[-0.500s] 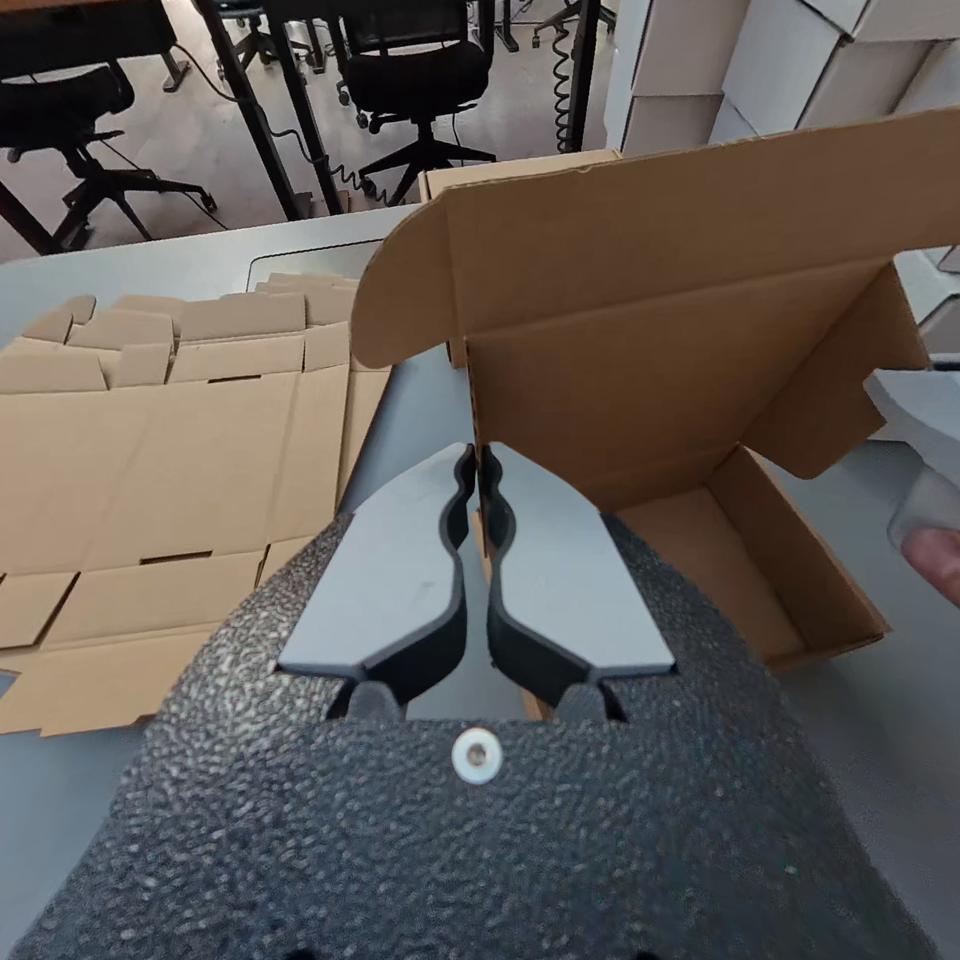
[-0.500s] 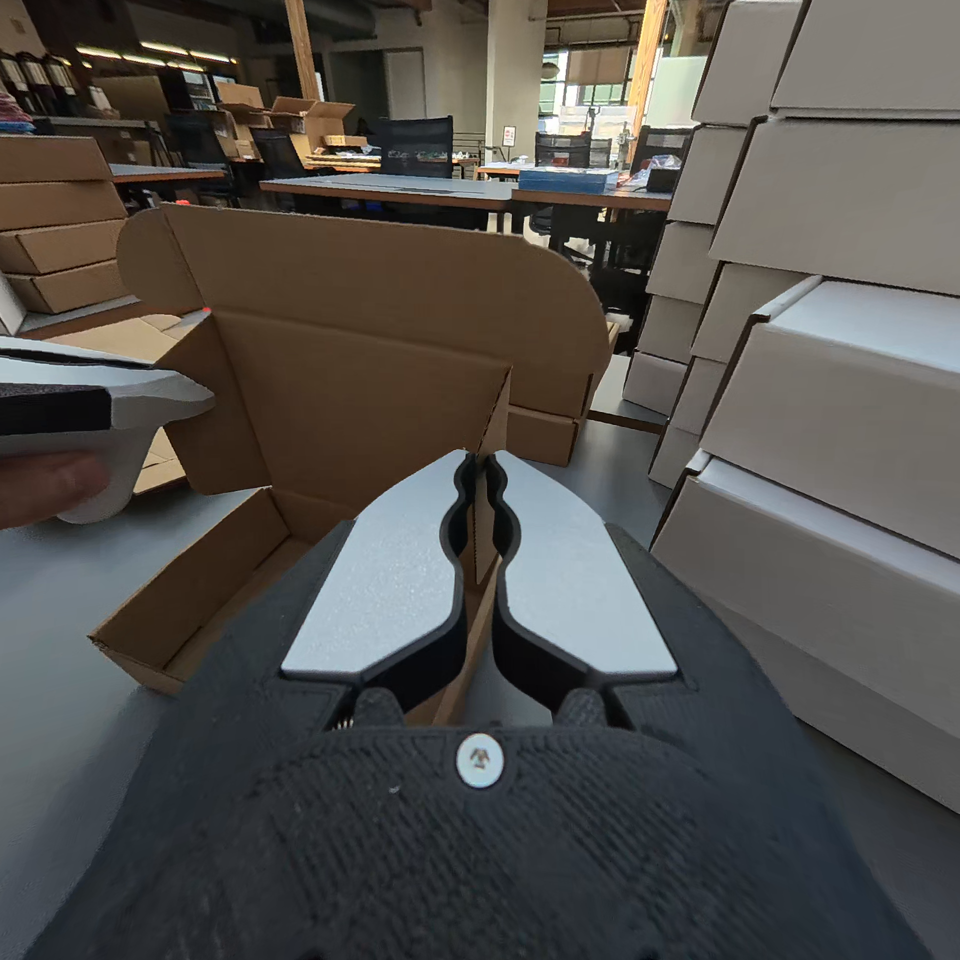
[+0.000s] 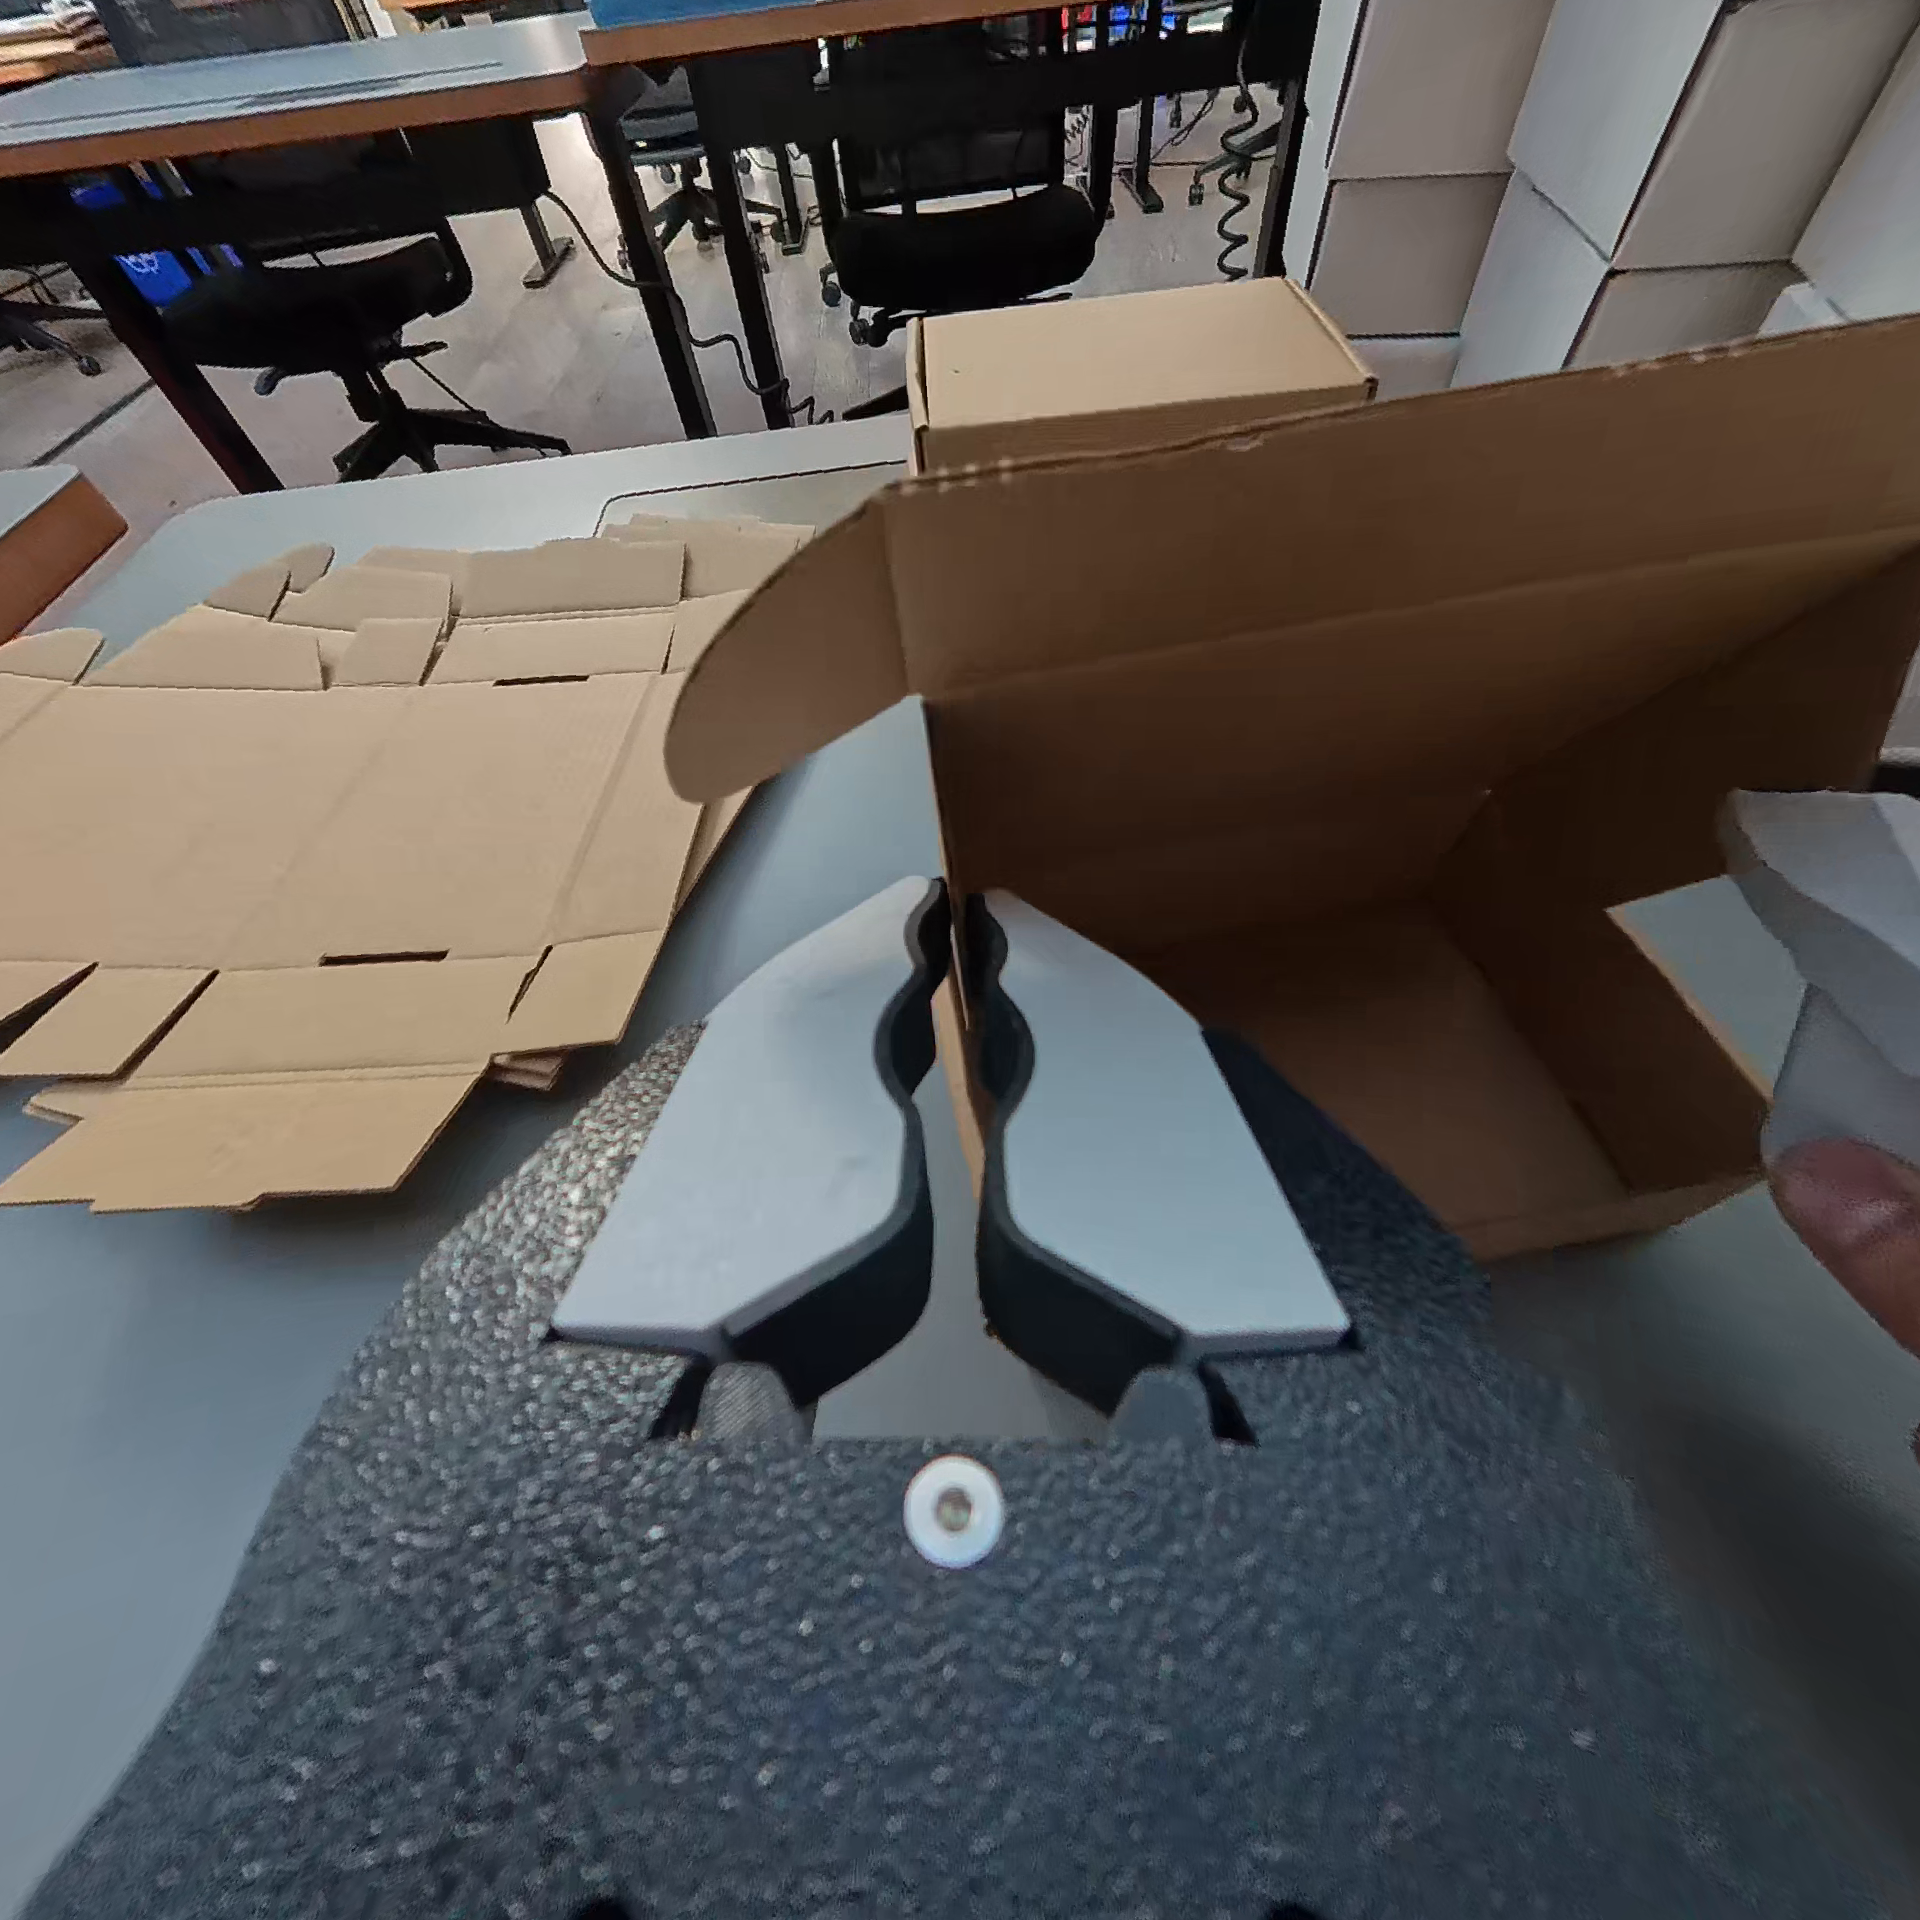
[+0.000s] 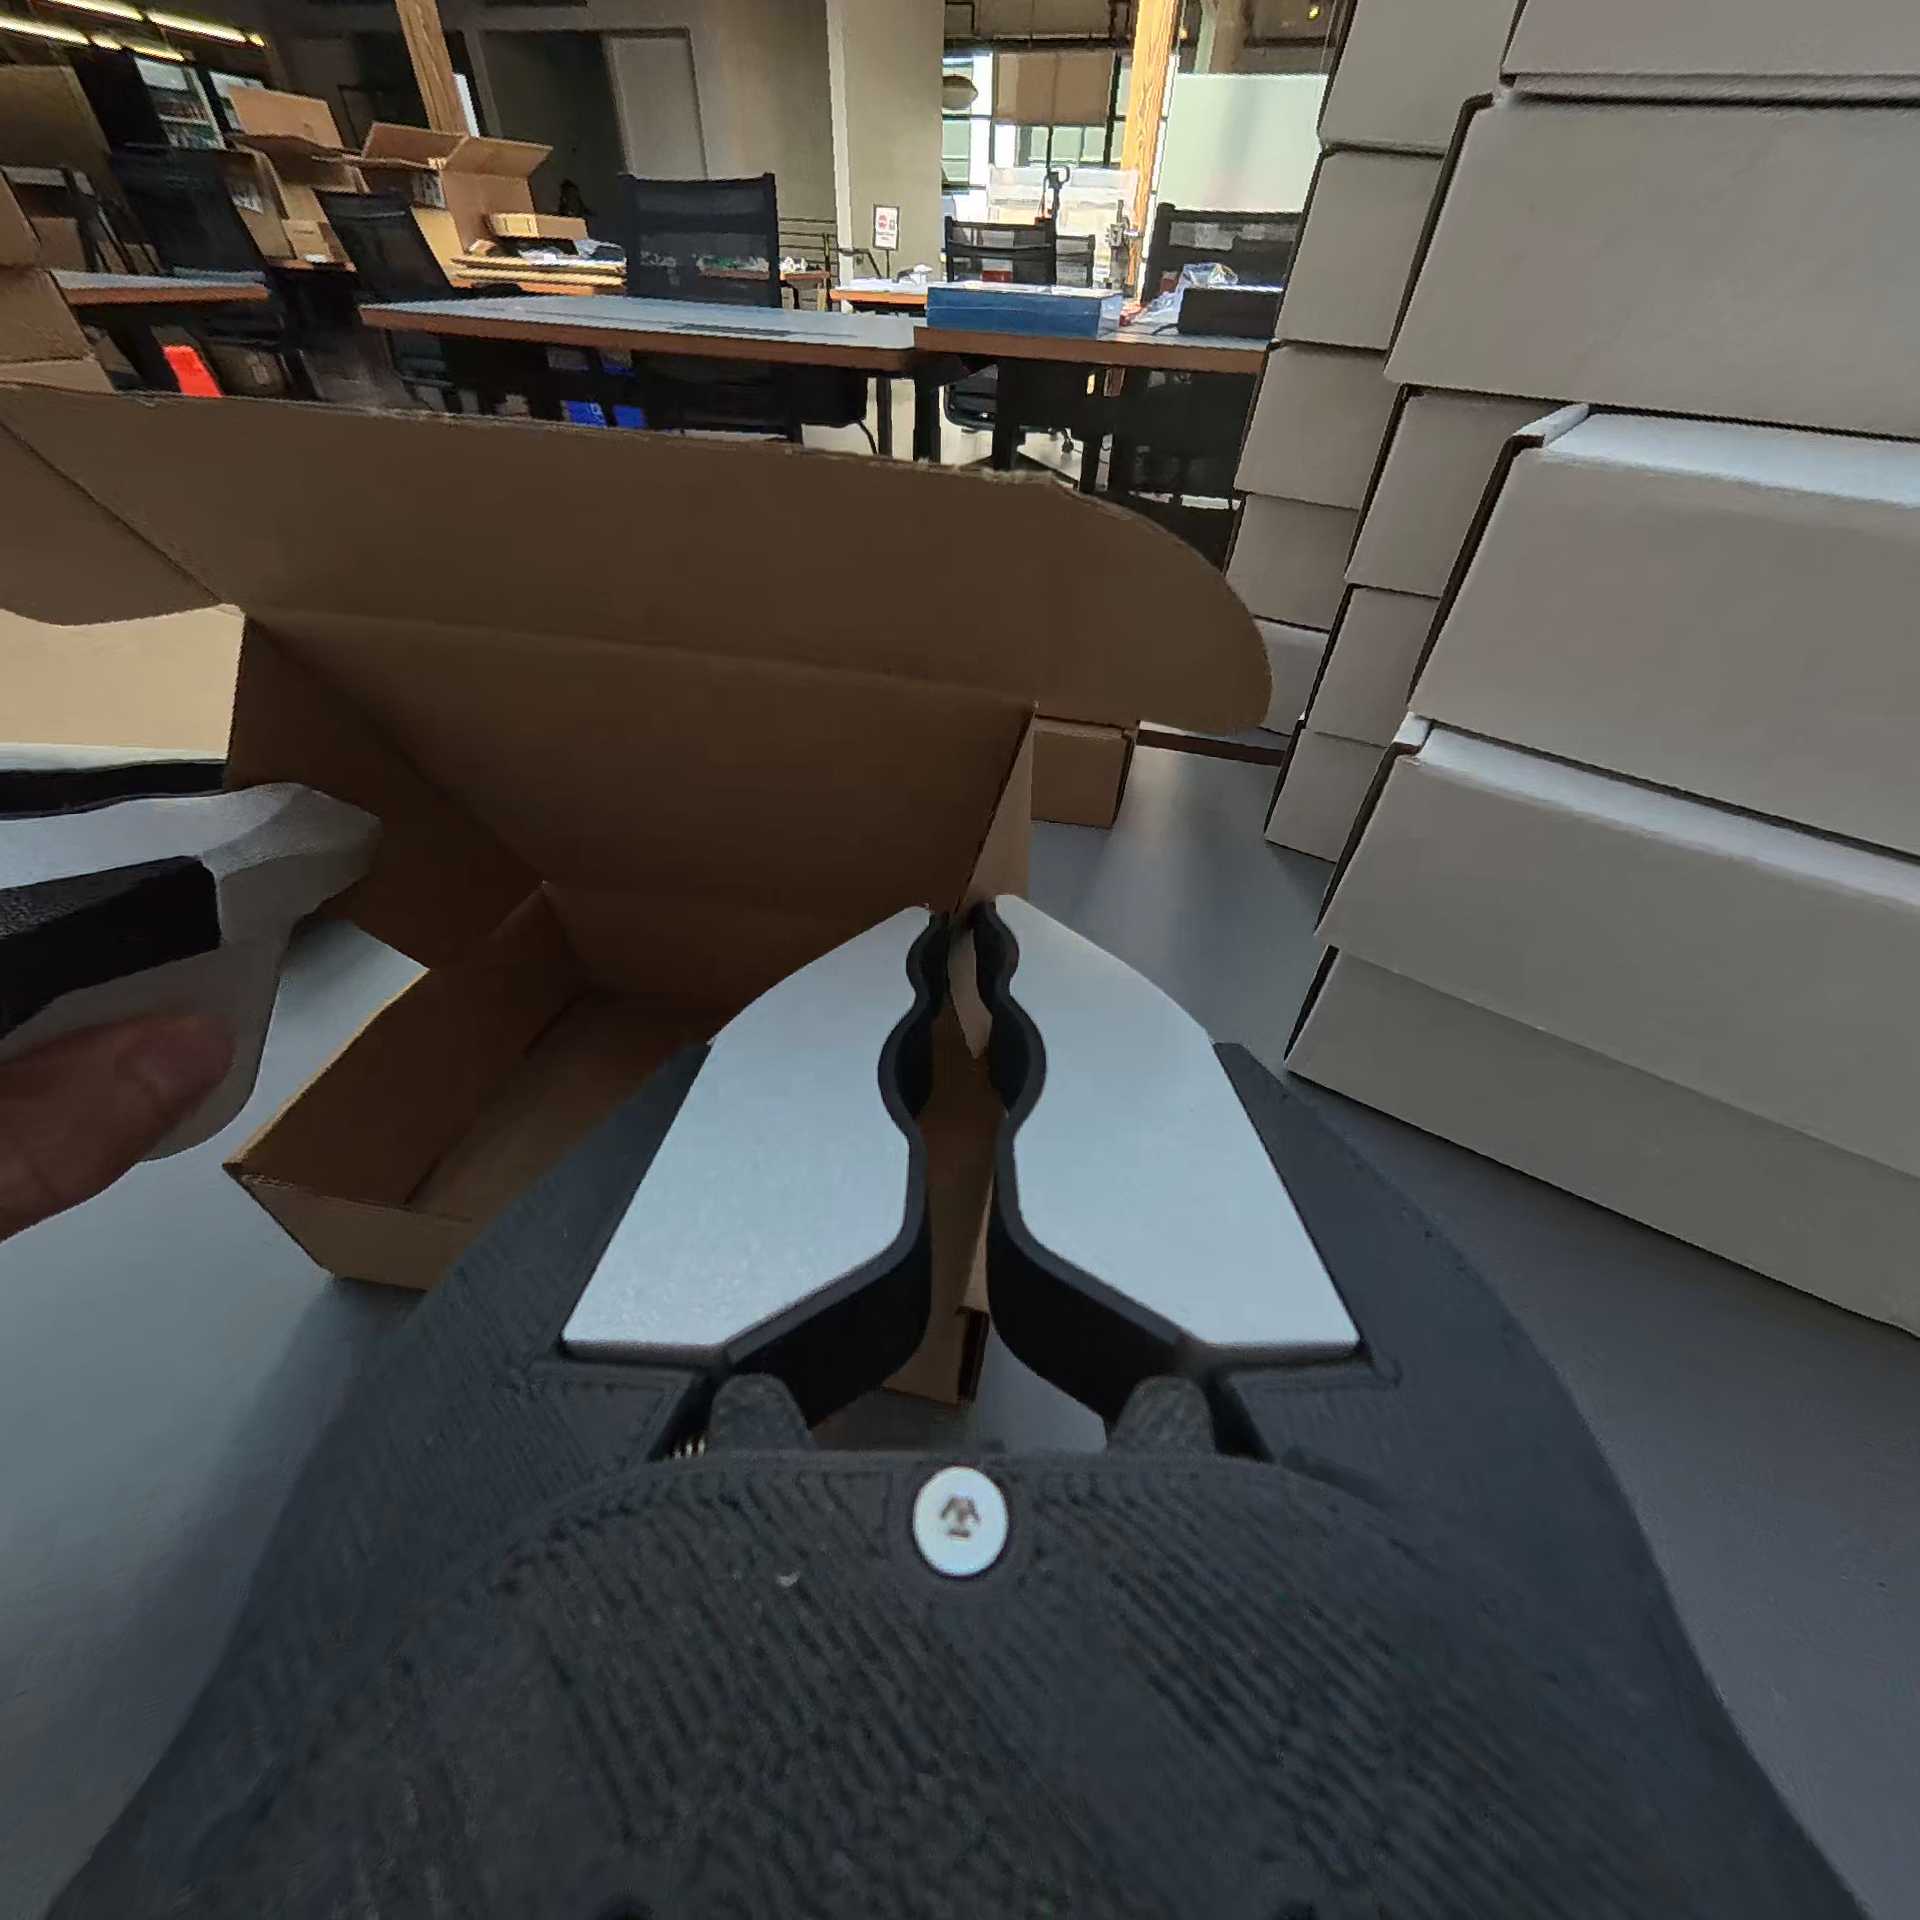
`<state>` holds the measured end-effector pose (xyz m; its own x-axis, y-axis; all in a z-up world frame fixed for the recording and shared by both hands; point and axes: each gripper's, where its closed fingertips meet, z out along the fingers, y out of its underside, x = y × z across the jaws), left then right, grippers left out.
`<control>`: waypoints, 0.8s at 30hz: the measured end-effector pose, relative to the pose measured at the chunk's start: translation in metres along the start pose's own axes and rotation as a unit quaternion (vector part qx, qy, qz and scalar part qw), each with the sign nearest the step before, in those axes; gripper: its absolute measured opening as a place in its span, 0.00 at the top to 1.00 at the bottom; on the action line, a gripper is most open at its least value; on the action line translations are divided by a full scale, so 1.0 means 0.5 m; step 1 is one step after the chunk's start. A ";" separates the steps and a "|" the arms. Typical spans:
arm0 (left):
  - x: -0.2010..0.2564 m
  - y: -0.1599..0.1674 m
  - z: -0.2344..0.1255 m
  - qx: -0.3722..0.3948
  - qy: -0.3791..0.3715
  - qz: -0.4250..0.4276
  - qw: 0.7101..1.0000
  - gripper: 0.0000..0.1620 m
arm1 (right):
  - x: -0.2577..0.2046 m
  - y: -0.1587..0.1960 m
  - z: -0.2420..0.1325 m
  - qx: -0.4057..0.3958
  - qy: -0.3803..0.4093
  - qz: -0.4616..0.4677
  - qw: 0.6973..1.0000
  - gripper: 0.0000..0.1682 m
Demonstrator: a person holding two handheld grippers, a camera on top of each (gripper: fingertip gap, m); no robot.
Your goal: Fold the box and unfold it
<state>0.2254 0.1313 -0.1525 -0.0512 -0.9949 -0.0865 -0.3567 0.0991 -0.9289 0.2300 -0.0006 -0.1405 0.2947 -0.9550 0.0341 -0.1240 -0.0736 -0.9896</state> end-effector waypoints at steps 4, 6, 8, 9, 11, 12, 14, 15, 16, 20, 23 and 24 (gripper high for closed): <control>0.012 0.040 -0.016 -0.017 0.012 -0.003 1.000 0.97 | -0.005 0.032 -0.015 -0.035 -0.012 -0.004 0.999 0.97; 0.017 0.060 -0.021 -0.035 0.023 -0.006 0.999 0.97 | -0.009 0.045 -0.023 -0.058 -0.023 -0.009 0.998 0.97; 0.022 0.072 -0.026 -0.050 0.038 -0.018 0.998 0.97 | -0.008 0.063 -0.029 -0.088 -0.027 -0.024 0.995 0.97; 0.025 0.080 -0.026 -0.064 0.044 -0.019 0.997 0.96 | -0.008 0.075 -0.030 -0.110 -0.031 -0.032 0.993 0.97; 0.030 0.100 -0.023 -0.089 0.053 -0.010 0.995 0.96 | -0.006 0.094 -0.033 -0.140 -0.040 -0.047 0.988 0.97; 0.032 0.101 -0.023 -0.086 0.056 -0.013 0.995 0.96 | -0.004 0.107 -0.033 -0.160 -0.045 -0.052 0.985 0.97; 0.033 0.102 -0.024 -0.090 0.059 -0.010 0.994 0.96 | -0.002 0.114 -0.033 -0.170 -0.053 -0.053 0.983 0.98; 0.033 0.101 -0.024 -0.093 0.062 -0.008 0.994 0.96 | -0.002 0.114 -0.033 -0.173 -0.056 -0.054 0.982 0.98; 0.034 0.100 -0.024 -0.093 0.067 -0.008 0.993 0.95 | -0.002 0.115 -0.033 -0.176 -0.059 -0.060 0.981 0.98; 0.036 0.098 -0.035 -0.084 0.108 0.029 0.990 0.91 | 0.002 0.117 -0.031 -0.185 -0.064 -0.072 0.978 0.98; 0.026 0.103 -0.059 -0.088 0.151 0.063 0.983 0.84 | 0.001 0.117 -0.031 -0.184 -0.073 -0.068 0.978 0.98; 0.019 0.106 -0.071 -0.091 0.169 0.078 0.978 0.80 | 0.001 0.117 -0.031 -0.183 -0.075 -0.068 0.978 0.98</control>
<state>0.1728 0.1275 -0.1899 -0.4133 -0.9079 -0.0703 -0.4778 0.2820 -0.8320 0.2081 -0.0101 -0.1960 0.4645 -0.8783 0.1134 -0.3965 -0.3208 -0.8602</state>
